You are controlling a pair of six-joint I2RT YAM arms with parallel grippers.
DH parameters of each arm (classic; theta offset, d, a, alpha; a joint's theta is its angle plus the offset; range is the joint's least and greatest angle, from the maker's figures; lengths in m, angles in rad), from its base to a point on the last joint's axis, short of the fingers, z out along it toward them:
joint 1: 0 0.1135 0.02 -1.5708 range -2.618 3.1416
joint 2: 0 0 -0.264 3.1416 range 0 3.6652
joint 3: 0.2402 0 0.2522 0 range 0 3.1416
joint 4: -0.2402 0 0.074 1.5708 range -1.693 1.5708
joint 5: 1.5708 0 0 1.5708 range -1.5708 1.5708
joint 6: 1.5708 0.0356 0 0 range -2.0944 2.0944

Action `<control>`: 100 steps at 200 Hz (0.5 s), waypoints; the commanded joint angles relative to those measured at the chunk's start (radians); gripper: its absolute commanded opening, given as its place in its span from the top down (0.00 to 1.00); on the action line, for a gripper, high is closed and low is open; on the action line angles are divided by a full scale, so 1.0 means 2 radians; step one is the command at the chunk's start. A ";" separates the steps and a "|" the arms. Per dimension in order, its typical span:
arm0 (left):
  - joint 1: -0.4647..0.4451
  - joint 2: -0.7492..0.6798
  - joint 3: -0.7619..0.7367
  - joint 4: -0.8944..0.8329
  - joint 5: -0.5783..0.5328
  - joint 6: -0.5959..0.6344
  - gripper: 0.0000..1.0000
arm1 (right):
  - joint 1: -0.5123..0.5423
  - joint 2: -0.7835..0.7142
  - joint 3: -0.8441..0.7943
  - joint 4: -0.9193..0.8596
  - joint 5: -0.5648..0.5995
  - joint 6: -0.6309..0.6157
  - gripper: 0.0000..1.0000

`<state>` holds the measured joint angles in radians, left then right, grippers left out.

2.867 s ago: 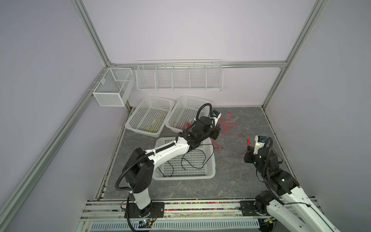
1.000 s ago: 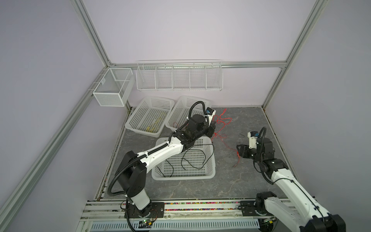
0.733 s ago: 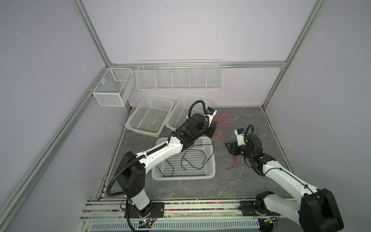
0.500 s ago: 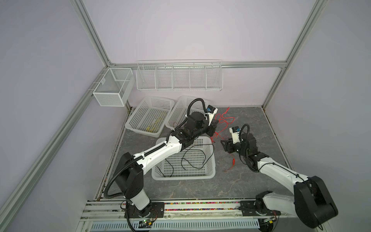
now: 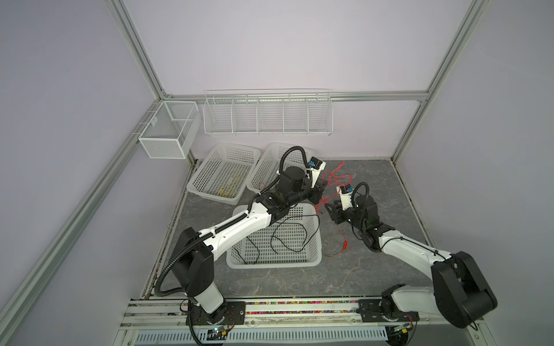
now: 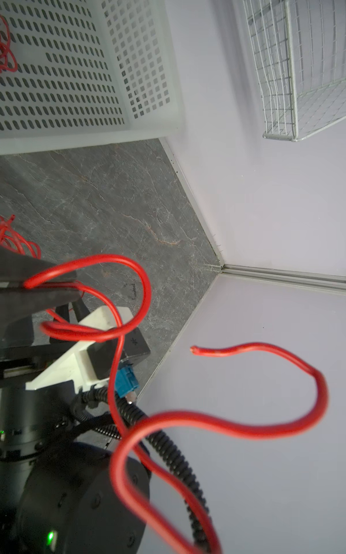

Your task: Untangle the cables

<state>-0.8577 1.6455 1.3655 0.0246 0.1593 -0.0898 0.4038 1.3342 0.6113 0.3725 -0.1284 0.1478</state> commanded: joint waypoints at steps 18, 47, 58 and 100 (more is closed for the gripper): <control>-0.001 -0.016 0.025 0.009 0.013 -0.011 1.00 | 0.004 0.019 0.014 0.016 -0.004 -0.006 0.72; -0.001 -0.017 0.021 0.007 -0.005 -0.006 1.00 | 0.004 0.008 0.008 0.013 0.001 0.000 0.86; 0.000 -0.016 0.020 0.005 -0.020 -0.005 1.00 | 0.005 -0.004 0.005 0.006 0.002 0.000 0.88; 0.000 -0.002 0.020 -0.012 -0.107 -0.003 1.00 | 0.005 -0.081 -0.019 -0.052 0.023 -0.005 0.93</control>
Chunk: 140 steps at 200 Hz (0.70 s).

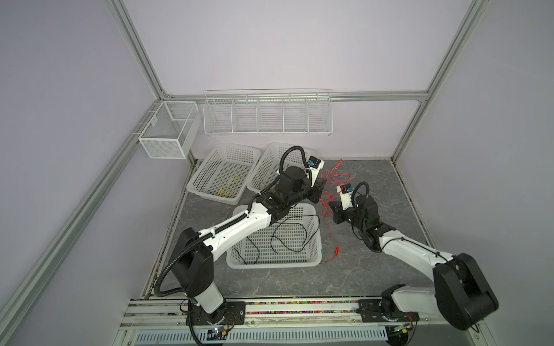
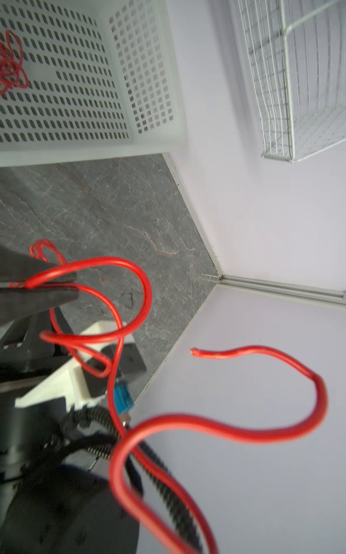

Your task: Untangle the cables

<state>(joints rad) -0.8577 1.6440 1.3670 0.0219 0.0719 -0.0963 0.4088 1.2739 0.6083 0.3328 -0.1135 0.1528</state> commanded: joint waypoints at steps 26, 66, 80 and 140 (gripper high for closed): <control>0.004 0.020 0.035 -0.039 -0.137 -0.009 1.00 | 0.003 -0.112 -0.041 -0.069 0.020 -0.019 0.93; 0.025 0.048 0.052 -0.066 -0.168 -0.048 1.00 | 0.002 -0.218 -0.068 -0.140 0.041 -0.027 0.94; 0.029 0.054 0.055 -0.072 -0.171 -0.057 1.00 | 0.001 -0.257 -0.076 -0.168 0.069 -0.026 0.93; 0.034 0.053 0.044 -0.060 -0.164 -0.062 1.00 | -0.007 -0.404 -0.079 -0.303 0.311 0.037 0.94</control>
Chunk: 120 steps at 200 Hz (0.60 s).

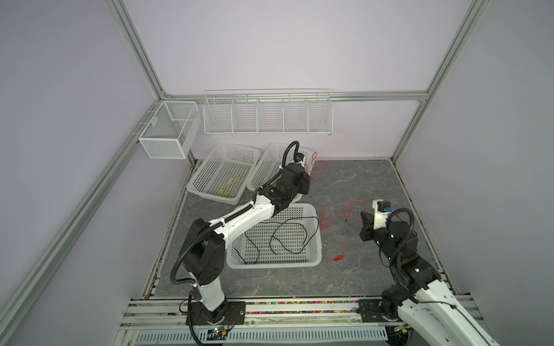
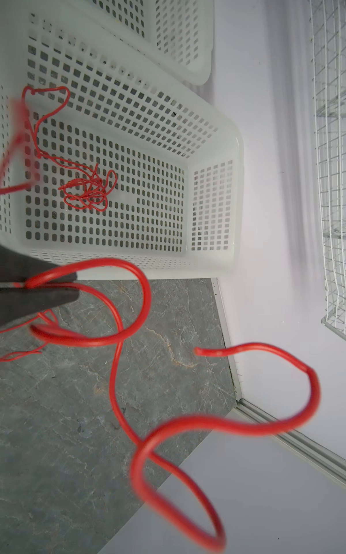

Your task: Untangle the cables

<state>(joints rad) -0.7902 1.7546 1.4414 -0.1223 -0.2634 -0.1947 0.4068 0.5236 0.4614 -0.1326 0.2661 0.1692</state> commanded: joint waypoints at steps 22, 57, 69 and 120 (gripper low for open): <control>0.000 -0.010 -0.004 0.036 0.034 -0.015 1.00 | -0.011 -0.031 -0.003 -0.090 0.143 0.039 0.94; 0.000 -0.023 -0.011 0.043 0.056 -0.012 1.00 | -0.019 0.009 -0.001 -0.097 0.156 0.073 0.94; 0.000 -0.030 -0.016 0.048 0.065 -0.009 1.00 | -0.021 0.025 0.000 -0.095 0.156 0.083 0.94; 0.001 -0.056 -0.040 0.061 0.052 0.030 1.00 | -0.022 0.056 0.004 -0.076 0.146 0.090 0.94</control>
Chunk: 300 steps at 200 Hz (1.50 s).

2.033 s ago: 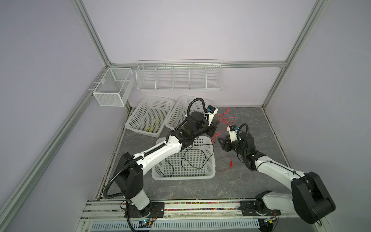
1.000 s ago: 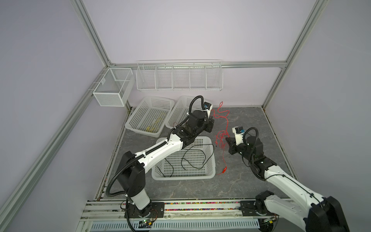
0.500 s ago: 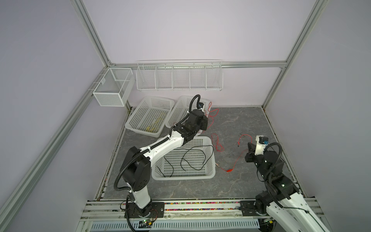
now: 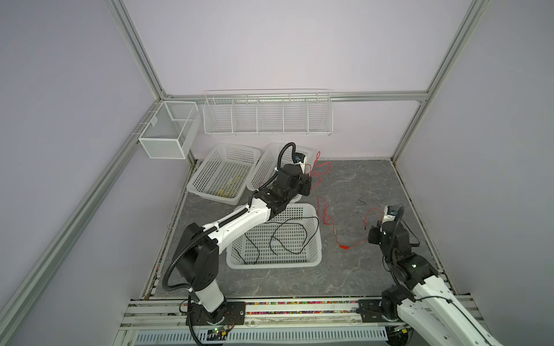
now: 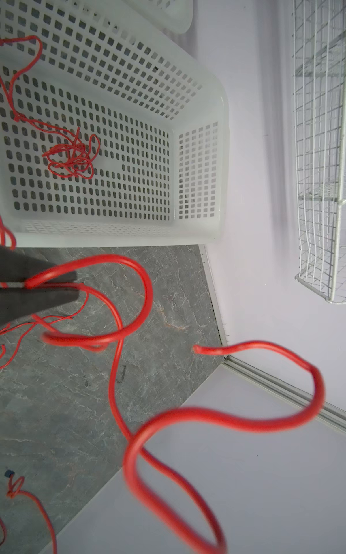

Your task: Untangle the cables

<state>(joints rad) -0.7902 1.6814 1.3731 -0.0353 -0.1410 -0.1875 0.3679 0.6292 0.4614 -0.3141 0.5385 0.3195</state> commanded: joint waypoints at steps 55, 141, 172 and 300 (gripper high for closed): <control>0.052 0.016 0.031 -0.002 -0.022 0.053 1.00 | -0.002 -0.002 0.002 0.001 0.010 0.017 0.94; 0.101 0.130 0.114 -0.069 -0.017 0.032 1.00 | -0.002 -0.011 0.014 -0.009 -0.007 0.013 0.94; 0.101 0.157 0.134 -0.090 -0.014 0.035 0.97 | -0.002 -0.012 0.024 -0.012 -0.013 0.007 0.94; 0.084 0.091 0.069 -0.040 0.096 0.052 0.29 | -0.004 0.008 0.041 -0.008 -0.021 0.002 0.94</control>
<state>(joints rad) -0.5983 1.9507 1.5753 -0.1925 -0.0696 -0.1116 0.3668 0.6308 0.5026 -0.3378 0.5045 0.3363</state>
